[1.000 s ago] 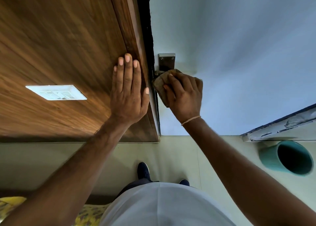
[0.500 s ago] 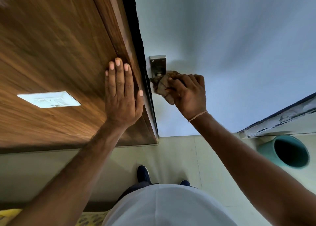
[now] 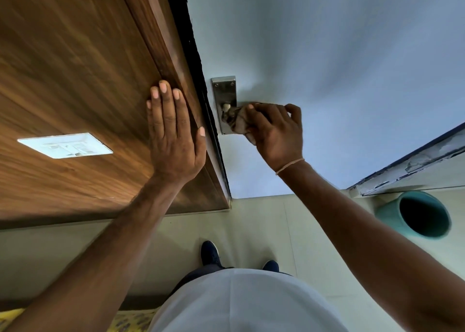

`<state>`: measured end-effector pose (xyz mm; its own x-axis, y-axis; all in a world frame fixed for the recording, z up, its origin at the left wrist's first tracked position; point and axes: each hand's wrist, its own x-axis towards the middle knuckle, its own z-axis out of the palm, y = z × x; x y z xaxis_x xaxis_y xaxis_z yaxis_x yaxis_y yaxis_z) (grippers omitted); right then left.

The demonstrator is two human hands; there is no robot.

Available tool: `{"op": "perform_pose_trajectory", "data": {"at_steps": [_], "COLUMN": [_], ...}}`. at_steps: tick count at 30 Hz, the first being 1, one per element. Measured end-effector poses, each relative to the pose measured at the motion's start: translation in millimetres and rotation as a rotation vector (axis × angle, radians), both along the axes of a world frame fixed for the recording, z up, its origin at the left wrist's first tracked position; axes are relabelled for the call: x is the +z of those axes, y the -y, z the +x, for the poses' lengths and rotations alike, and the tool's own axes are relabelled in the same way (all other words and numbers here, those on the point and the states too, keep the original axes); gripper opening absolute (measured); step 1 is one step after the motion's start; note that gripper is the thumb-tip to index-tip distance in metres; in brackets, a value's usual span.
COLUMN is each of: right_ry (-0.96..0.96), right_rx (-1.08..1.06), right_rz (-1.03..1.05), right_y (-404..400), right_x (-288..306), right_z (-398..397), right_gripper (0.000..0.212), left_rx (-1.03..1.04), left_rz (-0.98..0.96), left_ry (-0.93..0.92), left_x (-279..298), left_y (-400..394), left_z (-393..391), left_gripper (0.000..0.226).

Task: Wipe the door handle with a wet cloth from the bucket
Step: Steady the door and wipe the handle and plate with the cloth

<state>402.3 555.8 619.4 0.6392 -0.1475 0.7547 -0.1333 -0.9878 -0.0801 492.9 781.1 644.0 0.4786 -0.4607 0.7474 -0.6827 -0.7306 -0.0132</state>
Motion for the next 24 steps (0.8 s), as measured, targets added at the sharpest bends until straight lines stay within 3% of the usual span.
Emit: {"op": "perform_pose_trajectory", "data": {"at_steps": [9,18,24], "right_ry": [-0.058,0.011,-0.035], "right_rx": [0.004,-0.06,-0.009], "right_rz": [0.065,0.064,0.161], "right_y": [-47.9,5.6,-40.5], "right_x": [-1.3,-12.1,-2.0], "right_z": [21.4,-1.6,21.3], "right_gripper": [0.037,0.024,0.023], "left_rx": [0.006,-0.004,0.008], "left_rz": [-0.036,-0.023,-0.028], "left_ry": [-0.018,-0.015,-0.004], "left_x": [0.8,1.3,0.1], "left_y": [3.4,2.7,4.2], "left_z": [-2.7,-2.8,-1.6], "left_gripper": [0.075,0.073,0.073]}}
